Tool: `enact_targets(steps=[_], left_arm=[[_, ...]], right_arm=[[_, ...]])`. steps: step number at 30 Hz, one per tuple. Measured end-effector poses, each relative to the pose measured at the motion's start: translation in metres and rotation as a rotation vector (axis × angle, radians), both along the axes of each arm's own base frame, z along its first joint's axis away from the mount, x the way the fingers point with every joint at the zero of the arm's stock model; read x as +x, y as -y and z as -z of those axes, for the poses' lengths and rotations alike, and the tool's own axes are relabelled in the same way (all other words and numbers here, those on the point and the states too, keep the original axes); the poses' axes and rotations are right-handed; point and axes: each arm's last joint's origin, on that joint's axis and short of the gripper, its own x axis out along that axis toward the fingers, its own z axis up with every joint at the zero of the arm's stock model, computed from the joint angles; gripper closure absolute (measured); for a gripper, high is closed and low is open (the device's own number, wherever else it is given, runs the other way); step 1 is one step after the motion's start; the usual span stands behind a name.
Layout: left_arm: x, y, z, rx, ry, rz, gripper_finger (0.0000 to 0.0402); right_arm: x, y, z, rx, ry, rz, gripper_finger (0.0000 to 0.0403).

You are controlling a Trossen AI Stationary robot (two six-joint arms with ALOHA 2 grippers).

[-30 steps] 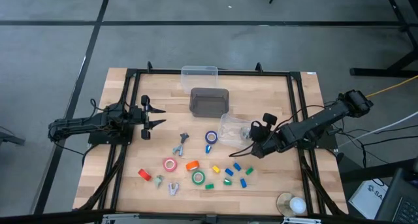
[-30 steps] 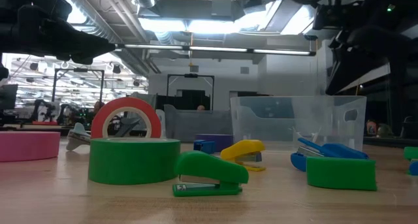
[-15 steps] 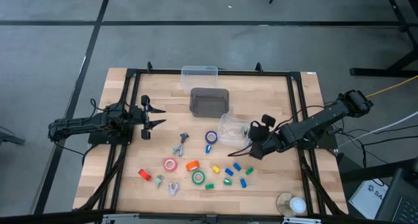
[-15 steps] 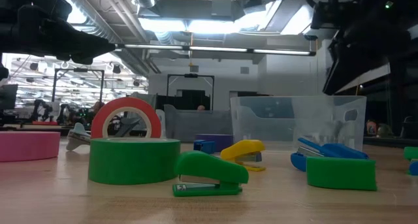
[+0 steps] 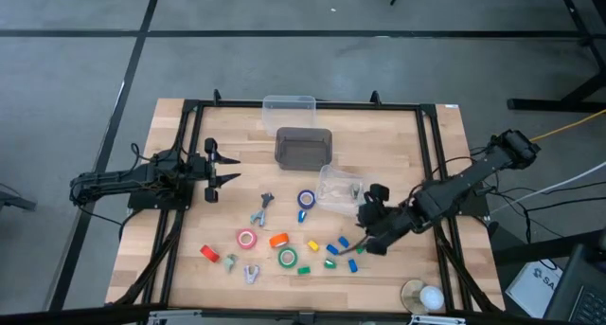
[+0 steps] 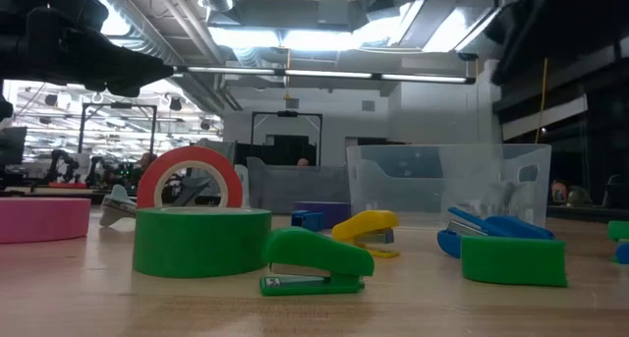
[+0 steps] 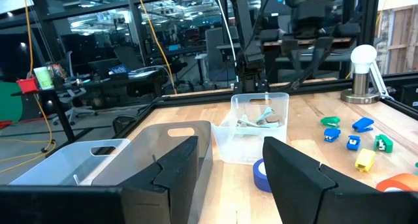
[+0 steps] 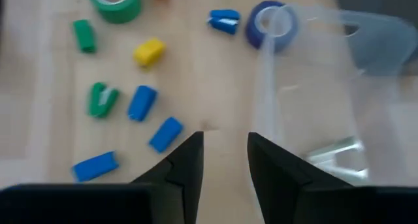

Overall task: Pick and place Stapler, Stapler remover, tape
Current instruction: Put the green stapler into the black bin

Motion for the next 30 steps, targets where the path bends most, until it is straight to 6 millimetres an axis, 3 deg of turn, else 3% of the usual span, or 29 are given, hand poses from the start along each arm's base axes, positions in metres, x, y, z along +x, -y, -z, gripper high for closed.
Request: enact_targets(steps=[7,16,30], left_arm=[[0.0,0.0,0.0,0.0,0.0,0.0,0.0233],[0.0,0.0,0.0,0.0,0.0,0.0,0.0233],[0.0,0.0,0.0,0.0,0.0,0.0,0.0233]], right_arm=[[-0.013,-0.021,-0.001,0.083,0.017,0.005,0.0279],[-0.016,-0.036,-0.005,0.152,0.081,-0.028,0.0284],[-0.016,-0.051,-0.005,0.181,0.122,-0.114,0.0394]])
